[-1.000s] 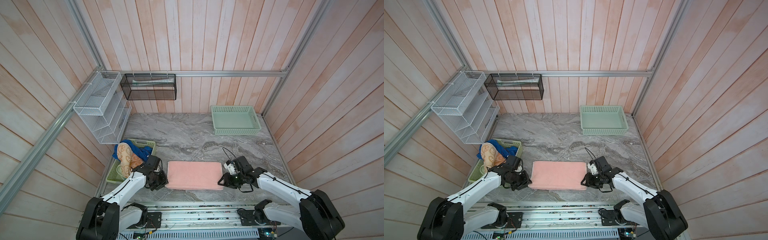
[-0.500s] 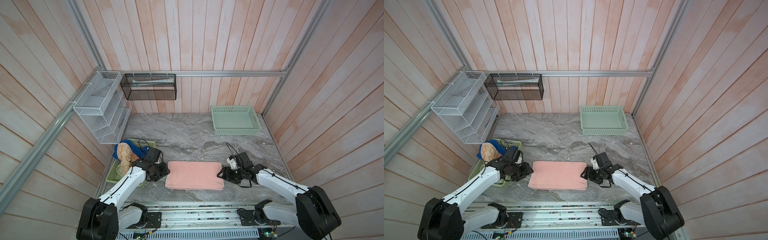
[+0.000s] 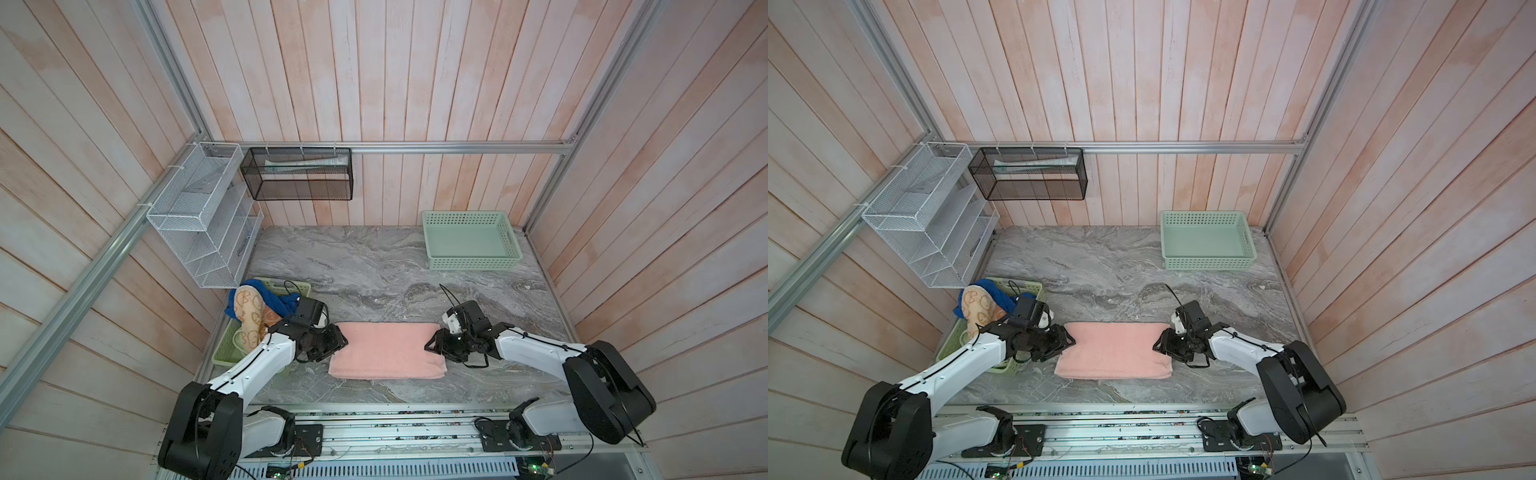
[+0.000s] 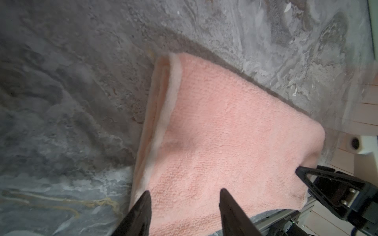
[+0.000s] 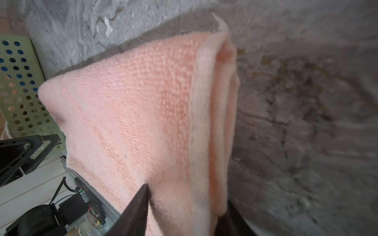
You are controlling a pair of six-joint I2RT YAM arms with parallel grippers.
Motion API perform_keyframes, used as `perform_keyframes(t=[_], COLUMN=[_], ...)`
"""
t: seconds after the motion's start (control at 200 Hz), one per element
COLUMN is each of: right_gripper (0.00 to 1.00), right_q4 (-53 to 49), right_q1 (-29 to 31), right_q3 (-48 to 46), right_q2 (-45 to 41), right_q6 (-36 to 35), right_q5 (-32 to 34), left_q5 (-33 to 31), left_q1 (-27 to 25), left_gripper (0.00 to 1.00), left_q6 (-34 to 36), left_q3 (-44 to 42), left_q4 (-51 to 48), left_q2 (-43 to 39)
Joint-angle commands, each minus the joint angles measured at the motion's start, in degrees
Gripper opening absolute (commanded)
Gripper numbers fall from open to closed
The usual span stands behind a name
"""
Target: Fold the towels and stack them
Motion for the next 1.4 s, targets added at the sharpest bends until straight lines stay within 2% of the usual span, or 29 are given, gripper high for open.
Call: perform_keyframes(t=[0.0,0.105,0.16,0.315,0.44,0.61,0.755,0.925,1.005,1.105,1.395], right_gripper=[0.30,0.08,0.00,0.00,0.00,0.00,0.00,0.00,0.00,0.00,0.00], right_q4=[2.06,1.98,0.18,-8.28,-17.25,-26.87,-32.83,-40.11,-41.82,-41.24,-27.67], right_q1=[0.57,1.23,1.55,1.64,0.57,-3.39,-10.06,-16.17,-16.98,-17.11,-14.80], right_q3=[-0.69,3.82,8.12,23.43,41.36,67.38,88.51,106.45,108.34,103.94,72.69], right_q2=[5.38,8.79,10.47,15.90,22.68,33.33,43.40,56.59,59.60,59.60,43.66], right_q6=[1.83,0.52,-1.29,-8.86,-16.54,-24.10,-26.43,-27.21,-27.83,-27.92,-25.29], right_q5=[2.59,3.23,3.86,7.19,10.70,12.12,12.54,7.02,5.94,3.84,-0.93], left_q5=[2.33,1.59,0.91,-0.40,-0.83,-1.31,-1.71,-1.59,-1.41,-1.44,-1.08], left_q1=[-0.39,-0.39,-0.22,0.01,0.19,0.58,0.93,1.03,1.08,1.13,1.11], left_gripper=[0.55,0.55,0.55,0.55,0.55,0.55,0.55,0.55,0.55,0.55,0.55], left_q6=[0.49,1.99,2.32,2.26,2.32,2.33,2.07,2.07,2.20,2.33,2.59], left_q3=[-0.08,0.94,1.00,0.95,1.45,2.03,2.39,2.81,2.91,3.38,3.96], left_q4=[4.62,3.05,2.49,2.20,2.09,2.01,2.10,1.99,2.00,1.78,1.50], left_q2=[1.34,1.59,1.04,-0.66,-0.46,0.24,0.91,2.49,2.97,3.46,2.35])
